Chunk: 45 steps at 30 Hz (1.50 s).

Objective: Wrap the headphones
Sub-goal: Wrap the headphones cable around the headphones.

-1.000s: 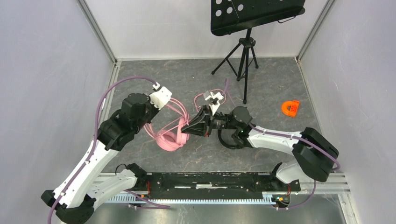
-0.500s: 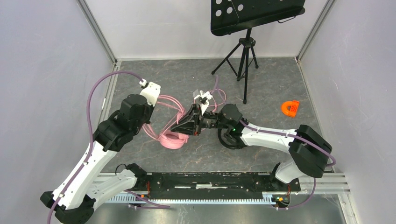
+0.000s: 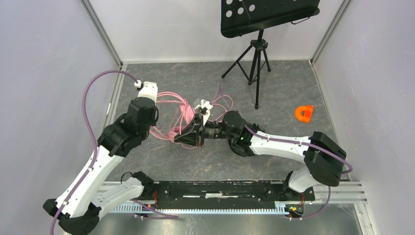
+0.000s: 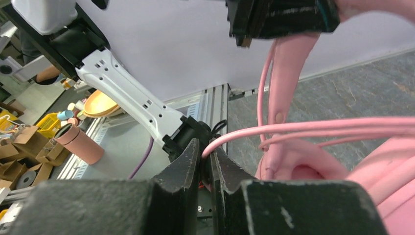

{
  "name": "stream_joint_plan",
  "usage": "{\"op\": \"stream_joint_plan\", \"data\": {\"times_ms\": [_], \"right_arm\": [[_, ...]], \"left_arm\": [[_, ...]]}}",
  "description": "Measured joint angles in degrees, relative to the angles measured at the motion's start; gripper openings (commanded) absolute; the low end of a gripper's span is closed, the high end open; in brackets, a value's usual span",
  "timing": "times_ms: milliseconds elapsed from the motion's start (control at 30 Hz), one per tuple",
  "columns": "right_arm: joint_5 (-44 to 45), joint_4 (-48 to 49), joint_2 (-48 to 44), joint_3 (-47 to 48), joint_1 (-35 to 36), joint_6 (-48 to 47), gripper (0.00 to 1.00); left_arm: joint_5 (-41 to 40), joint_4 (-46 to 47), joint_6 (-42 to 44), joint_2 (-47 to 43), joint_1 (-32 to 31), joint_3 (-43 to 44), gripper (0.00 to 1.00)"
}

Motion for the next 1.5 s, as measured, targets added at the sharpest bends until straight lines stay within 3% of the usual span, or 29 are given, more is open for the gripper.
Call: {"op": "stream_joint_plan", "data": {"times_ms": [400,567,833,1133,1500], "right_arm": [[11.5,-10.34,-2.01,0.22,4.26,-10.4,0.15],[16.41,-10.27,-3.69,-0.87,5.33,-16.09,0.15],[21.44,-2.75,-5.86,-7.32,6.67,-26.47,0.16],[22.27,9.84,-5.68,-15.04,7.37,-36.96,0.23],[21.55,20.17,1.16,-17.44,7.54,-44.0,0.28]], "left_arm": [[2.14,1.38,-10.58,0.13,0.11,0.87,0.02],[4.57,1.88,-15.23,0.11,0.11,0.9,0.02],[8.0,1.99,-19.8,-0.15,0.11,2.05,0.02],[13.88,2.03,-23.87,-0.33,0.15,4.81,0.02],[18.73,3.17,-27.3,-1.51,0.33,7.96,0.02]]}}
